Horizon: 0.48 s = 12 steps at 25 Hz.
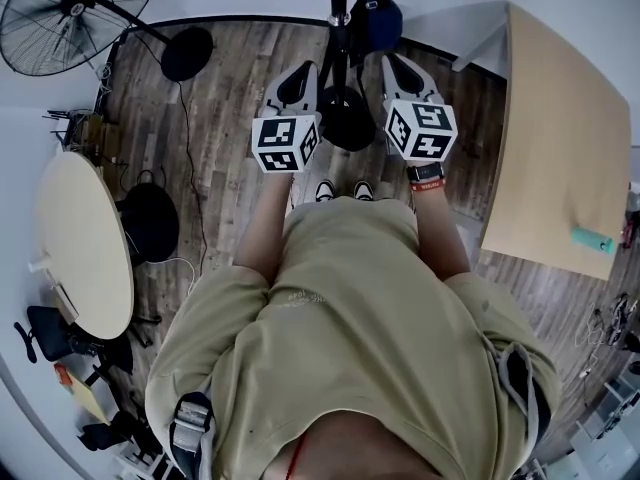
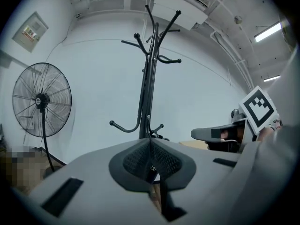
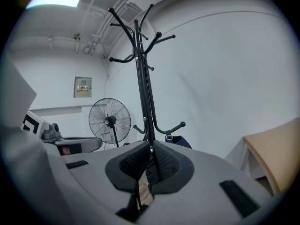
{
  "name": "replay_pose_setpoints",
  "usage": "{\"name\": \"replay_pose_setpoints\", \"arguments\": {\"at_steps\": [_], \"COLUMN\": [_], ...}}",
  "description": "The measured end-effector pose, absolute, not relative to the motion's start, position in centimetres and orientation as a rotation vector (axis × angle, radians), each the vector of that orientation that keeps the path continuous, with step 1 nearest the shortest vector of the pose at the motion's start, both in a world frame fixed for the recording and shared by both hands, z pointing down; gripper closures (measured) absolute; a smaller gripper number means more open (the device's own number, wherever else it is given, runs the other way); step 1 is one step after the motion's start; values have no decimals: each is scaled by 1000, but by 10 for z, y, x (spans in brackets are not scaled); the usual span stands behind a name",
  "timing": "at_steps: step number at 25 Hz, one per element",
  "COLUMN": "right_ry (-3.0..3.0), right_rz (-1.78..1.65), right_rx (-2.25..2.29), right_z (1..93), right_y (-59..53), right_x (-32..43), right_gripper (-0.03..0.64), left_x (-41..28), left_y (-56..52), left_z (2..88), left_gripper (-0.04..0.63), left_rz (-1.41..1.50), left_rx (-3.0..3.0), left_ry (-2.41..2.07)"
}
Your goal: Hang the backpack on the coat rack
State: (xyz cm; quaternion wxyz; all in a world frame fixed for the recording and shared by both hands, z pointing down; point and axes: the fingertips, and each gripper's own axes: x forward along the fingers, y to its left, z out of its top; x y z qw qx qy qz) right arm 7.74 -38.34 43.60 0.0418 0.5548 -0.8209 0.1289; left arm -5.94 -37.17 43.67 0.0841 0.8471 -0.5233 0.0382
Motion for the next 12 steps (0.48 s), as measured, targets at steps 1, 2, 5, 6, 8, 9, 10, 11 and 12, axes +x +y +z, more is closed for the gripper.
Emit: {"name": "replay_pose_setpoints", "arguments": {"at_steps": [1, 2, 5, 6, 8, 9, 10, 11, 12], "right_ry": [-2519, -2525, -2536, -2538, -2537, -2537, -2538, -2541, -2544], "right_rz": [374, 359, 322, 305, 263, 249, 247, 255, 267], "right_rx": [1702, 1707, 1718, 1715, 1705, 1704, 1705, 1709, 1714], "right_z": [431, 426, 418, 417, 413, 411, 411, 411, 411], "right_y": [-382, -380, -375, -374, -372, -371, -371, -370, -370], "right_x": [76, 76, 75, 75, 74, 74, 75, 76, 77], "right_gripper": [583, 586, 600, 601, 601, 601, 602, 602, 601], "left_x": [-61, -62, -62, -62, -62, -61, -60, -59, -58], "left_y": [-371, -370, -369, -369, -368, -367, -367, -366, -366], "left_z": [430, 424, 412, 409, 405, 403, 402, 402, 402], "left_gripper": [571, 571, 571, 571, 572, 572, 572, 572, 571], "left_rz": [109, 105, 93, 88, 82, 81, 83, 85, 87], "left_rx": [2533, 2538, 2558, 2562, 2569, 2573, 2576, 2580, 2583], "left_ry": [-1574, -1587, -1611, -1615, -1619, -1618, -1616, -1612, -1608]}}
